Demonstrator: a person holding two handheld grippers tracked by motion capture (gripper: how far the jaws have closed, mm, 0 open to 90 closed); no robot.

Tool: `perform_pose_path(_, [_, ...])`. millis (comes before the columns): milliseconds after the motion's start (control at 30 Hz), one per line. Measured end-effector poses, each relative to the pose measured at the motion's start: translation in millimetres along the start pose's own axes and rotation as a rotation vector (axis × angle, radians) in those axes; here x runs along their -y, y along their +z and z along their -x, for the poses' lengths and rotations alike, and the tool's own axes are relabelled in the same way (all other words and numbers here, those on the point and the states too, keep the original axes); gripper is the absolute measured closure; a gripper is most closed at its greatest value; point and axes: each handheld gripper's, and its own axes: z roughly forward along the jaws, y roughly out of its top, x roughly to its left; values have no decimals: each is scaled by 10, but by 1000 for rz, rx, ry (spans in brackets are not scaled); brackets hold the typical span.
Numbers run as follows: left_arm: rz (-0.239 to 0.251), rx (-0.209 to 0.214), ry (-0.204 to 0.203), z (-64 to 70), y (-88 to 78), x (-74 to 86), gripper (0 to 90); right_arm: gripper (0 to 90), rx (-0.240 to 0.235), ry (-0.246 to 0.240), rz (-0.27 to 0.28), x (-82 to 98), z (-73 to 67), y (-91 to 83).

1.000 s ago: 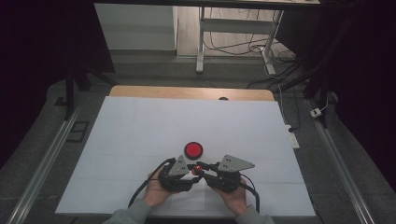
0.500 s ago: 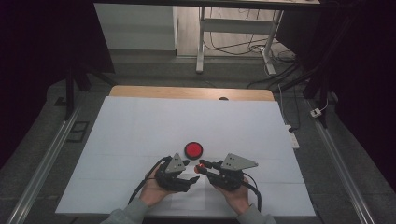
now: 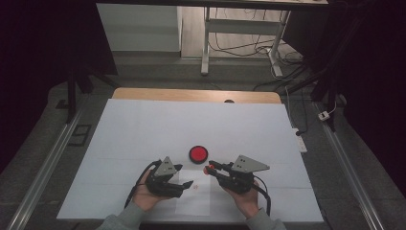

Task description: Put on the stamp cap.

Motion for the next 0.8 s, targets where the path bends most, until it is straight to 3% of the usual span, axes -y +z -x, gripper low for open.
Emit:
perform_pose_path(100, [16, -2, -25, -25, -98, 75, 301, 724, 11, 2, 4, 0, 17, -15])
perform_pose_path(500, [52, -79, -93, -200, -542, 436, 309, 724, 32, 9, 11, -8, 90, -63])
perform_pose_path(800, [48, -116, -123, -260, -731, 637, 311, 723, 52, 11, 10, -13, 147, -101])
